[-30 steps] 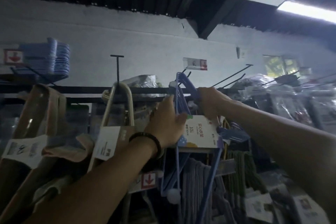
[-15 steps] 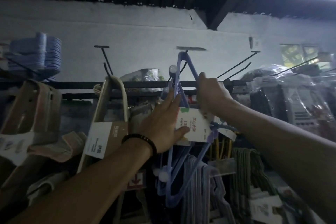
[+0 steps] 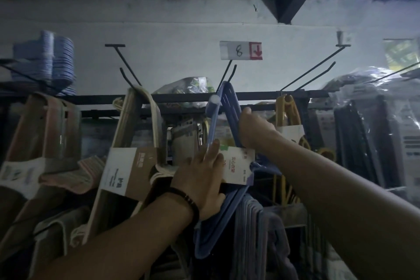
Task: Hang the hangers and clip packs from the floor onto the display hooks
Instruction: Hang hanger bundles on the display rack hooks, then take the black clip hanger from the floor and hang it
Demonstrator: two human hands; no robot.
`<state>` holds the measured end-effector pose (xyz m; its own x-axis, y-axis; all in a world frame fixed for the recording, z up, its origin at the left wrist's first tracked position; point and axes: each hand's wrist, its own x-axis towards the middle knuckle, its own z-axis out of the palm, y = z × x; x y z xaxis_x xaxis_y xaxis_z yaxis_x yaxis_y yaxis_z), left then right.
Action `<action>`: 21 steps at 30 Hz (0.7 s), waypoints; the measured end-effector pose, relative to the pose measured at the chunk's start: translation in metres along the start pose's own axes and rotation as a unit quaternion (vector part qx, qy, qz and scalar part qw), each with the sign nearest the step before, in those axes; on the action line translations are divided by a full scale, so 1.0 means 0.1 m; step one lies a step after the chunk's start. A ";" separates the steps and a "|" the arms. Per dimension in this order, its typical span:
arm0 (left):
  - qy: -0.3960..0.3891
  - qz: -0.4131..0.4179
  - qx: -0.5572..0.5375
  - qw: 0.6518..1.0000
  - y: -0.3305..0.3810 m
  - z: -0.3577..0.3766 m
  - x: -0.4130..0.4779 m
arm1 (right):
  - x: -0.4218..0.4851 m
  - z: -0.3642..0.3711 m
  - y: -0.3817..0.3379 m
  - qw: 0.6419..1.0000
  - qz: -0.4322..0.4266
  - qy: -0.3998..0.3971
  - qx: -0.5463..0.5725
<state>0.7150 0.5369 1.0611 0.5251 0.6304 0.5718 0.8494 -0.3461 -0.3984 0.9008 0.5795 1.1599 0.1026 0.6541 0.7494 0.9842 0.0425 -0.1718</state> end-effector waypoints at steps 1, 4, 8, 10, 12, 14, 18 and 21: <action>-0.004 -0.003 -0.012 1.000 0.00 -0.01 0.01 | 0.01 -0.01 0.01 1.000 0.002 0.003 0.007; -0.024 -0.008 -0.038 0.999 0.01 -0.13 0.00 | -0.07 -0.09 0.06 1.000 0.002 -0.013 0.023; 0.029 -0.012 -0.082 0.996 0.03 -0.39 -0.28 | -0.44 -0.30 0.05 0.999 -0.008 0.001 0.046; 0.120 -0.019 -0.115 0.986 -0.01 -0.48 -0.59 | -0.72 -0.41 0.02 0.999 -0.040 0.025 0.009; 0.188 -0.017 -0.141 0.972 -0.04 -0.55 -1.01 | -1.07 -0.50 -0.10 0.994 -0.090 0.062 0.014; 0.234 -0.027 -0.193 0.952 -0.05 -0.58 -1.55 | -1.49 -0.55 -0.32 0.983 -0.140 0.089 0.084; 0.189 -0.128 -0.263 0.937 -0.07 -0.38 -2.97 | -2.63 -0.44 -1.04 0.952 -0.212 0.057 0.212; 0.083 -0.233 -0.298 0.922 -0.07 -0.05 -4.22 | -3.66 -0.08 -1.66 0.917 -0.272 -0.024 0.291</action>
<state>0.4879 0.2699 0.8255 0.0543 0.7098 0.7023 0.8369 -0.4160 0.3557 0.7012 0.3272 0.9191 -0.4014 0.4472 0.7993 0.6423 0.7596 -0.1025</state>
